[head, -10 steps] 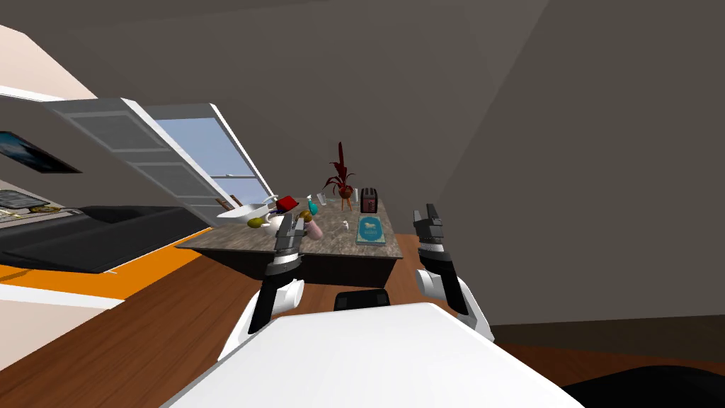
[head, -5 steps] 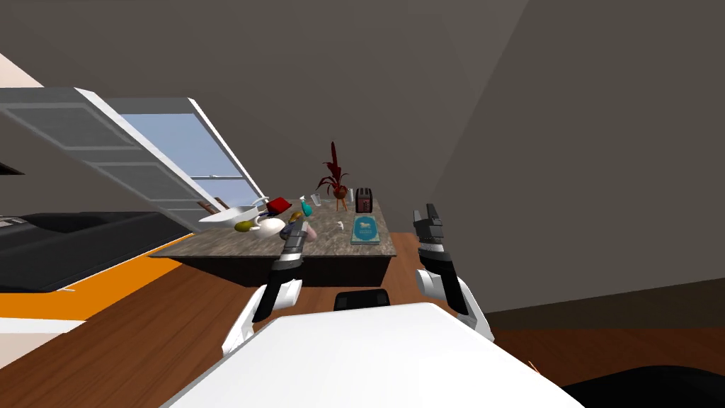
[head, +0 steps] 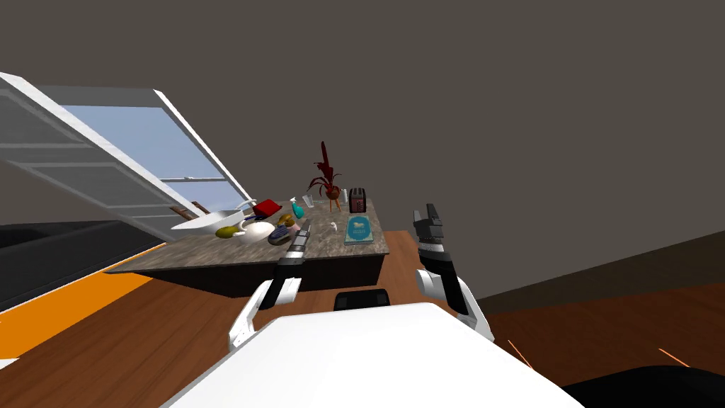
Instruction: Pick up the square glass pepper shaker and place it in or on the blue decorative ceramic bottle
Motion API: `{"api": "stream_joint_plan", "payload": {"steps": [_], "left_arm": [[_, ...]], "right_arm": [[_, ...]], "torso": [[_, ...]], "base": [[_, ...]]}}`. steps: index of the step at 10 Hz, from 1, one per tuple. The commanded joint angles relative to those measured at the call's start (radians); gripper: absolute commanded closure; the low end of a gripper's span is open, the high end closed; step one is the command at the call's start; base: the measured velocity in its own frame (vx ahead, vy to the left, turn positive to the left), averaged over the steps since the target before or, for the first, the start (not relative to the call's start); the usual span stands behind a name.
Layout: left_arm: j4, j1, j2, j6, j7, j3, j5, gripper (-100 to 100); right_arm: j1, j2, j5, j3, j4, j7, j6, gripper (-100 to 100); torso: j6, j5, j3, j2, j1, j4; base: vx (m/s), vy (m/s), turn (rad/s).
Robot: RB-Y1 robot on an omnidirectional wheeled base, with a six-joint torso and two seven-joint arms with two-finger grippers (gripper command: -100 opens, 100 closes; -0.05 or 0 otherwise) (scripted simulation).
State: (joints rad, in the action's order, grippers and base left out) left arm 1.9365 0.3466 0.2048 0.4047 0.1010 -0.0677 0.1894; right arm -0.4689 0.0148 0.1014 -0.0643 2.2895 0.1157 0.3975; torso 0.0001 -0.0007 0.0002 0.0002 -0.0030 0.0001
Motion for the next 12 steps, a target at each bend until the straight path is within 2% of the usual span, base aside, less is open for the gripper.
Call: {"api": "stream_joint_plan", "payload": {"steps": [1, 2, 7, 10, 12], "left_arm": [[-0.050, -0.021, 0.017, -0.021, 0.018, -0.005, 0.019, -100], [-0.054, -0.021, 0.017, -0.021, 0.018, -0.005, 0.019, -100], [-0.205, -0.085, 0.079, -0.099, 0.069, -0.022, 0.079, -100], [-0.240, -0.098, 0.091, -0.114, 0.080, -0.026, 0.091, -100], [-0.303, -0.124, 0.116, -0.146, 0.100, -0.033, 0.115, -100]], "right_arm": [[0.000, 0.000, 0.000, 0.000, 0.000, 0.000, 0.000, 0], [0.000, 0.000, 0.000, 0.000, 0.000, 0.000, 0.000, 0], [0.000, 0.000, 0.000, 0.000, 0.000, 0.000, 0.000, 0], [0.000, 0.000, 0.000, 0.000, 0.000, 0.000, 0.000, 0], [0.000, 0.000, 0.000, 0.000, 0.000, 0.000, 0.000, 0]], "torso": [[0.000, 0.000, 0.000, 0.000, 0.000, 0.000], [0.000, 0.000, 0.000, 0.000, -0.001, 0.000], [0.000, 0.000, 0.000, 0.000, -0.001, 0.000], [0.000, 0.000, 0.000, 0.000, 0.001, 0.000], [0.000, 0.000, 0.000, 0.000, 0.002, 0.000]], "base": [[-0.006, -0.060, -0.128], [-0.003, -0.034, -0.024], [-0.003, -0.049, -0.120], [-0.004, -0.031, -0.061], [-0.001, -0.036, -0.110]]}}
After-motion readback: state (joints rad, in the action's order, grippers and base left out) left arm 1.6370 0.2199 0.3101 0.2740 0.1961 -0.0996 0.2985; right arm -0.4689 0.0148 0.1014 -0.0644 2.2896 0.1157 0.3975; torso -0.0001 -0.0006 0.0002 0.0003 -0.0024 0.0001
